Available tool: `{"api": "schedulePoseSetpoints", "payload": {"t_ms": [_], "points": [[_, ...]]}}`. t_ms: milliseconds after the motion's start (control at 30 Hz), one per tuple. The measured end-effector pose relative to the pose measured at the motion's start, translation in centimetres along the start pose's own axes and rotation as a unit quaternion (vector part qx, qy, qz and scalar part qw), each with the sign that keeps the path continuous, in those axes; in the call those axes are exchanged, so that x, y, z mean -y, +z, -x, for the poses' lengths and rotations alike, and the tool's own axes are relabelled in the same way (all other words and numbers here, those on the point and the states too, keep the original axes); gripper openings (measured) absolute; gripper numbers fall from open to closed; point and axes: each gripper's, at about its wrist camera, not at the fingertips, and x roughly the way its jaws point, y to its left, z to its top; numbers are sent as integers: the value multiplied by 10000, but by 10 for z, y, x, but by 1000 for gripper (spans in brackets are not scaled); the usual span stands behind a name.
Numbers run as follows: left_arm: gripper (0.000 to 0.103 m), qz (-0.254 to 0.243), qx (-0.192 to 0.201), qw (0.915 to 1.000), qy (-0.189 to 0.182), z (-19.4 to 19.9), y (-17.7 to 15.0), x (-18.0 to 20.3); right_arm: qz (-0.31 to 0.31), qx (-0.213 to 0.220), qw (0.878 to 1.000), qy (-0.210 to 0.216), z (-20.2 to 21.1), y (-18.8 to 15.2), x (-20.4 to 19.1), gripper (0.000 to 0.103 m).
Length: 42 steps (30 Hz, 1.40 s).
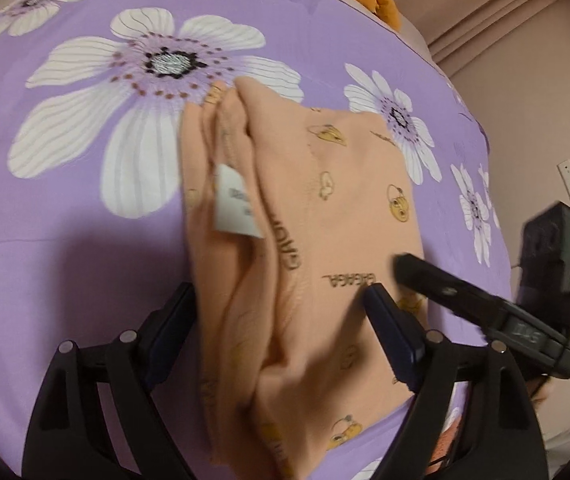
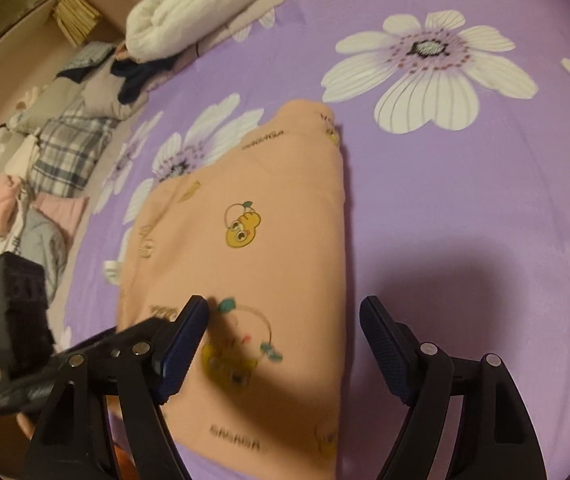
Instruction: Fold small clothes
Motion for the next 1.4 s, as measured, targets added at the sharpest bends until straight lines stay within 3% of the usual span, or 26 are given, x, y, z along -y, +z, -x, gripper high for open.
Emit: {"api": "schedulePoseSetpoints", "payload": {"t_ms": [100, 167, 200, 233, 333, 367, 500, 800, 1133, 1400], "points": [[70, -124, -12, 9999, 101, -6, 0, 4, 83, 21, 10000, 38, -7, 1, -3, 75], [58, -236, -22, 9995, 187, -8, 0, 7, 126, 54, 9999, -5, -10, 2, -5, 65], [47, -269, -23, 9994, 224, -8, -1, 8, 154, 72, 9999, -32, -10, 2, -5, 60], [38, -255, -20, 9994, 212, -8, -1, 8, 172, 83, 9998, -18, -9, 3, -6, 48], [32, -250, 51, 9993, 278, -2, -1, 16, 322, 171, 9993, 16, 0, 5, -8, 28], [31, -312, 88, 9990, 315, 0, -1, 20, 407, 217, 9989, 16, 4, 5, -12, 26], [30, -740, 370, 9954, 489, 20, -4, 49, 639, 443, 9970, 35, 30, 6, -22, 25], [31, -998, 765, 9918, 213, 54, -2, 87, 828, 1077, 9907, 49, 86, 10, -26, 25], [31, -1107, 508, 9924, 192, 31, -13, 108, 598, 1064, 9925, -81, 91, -2, 3, 25], [31, -1128, 213, 9924, 446, 1, -27, 104, 357, 786, 9962, -135, 73, -15, 21, 25]]}}
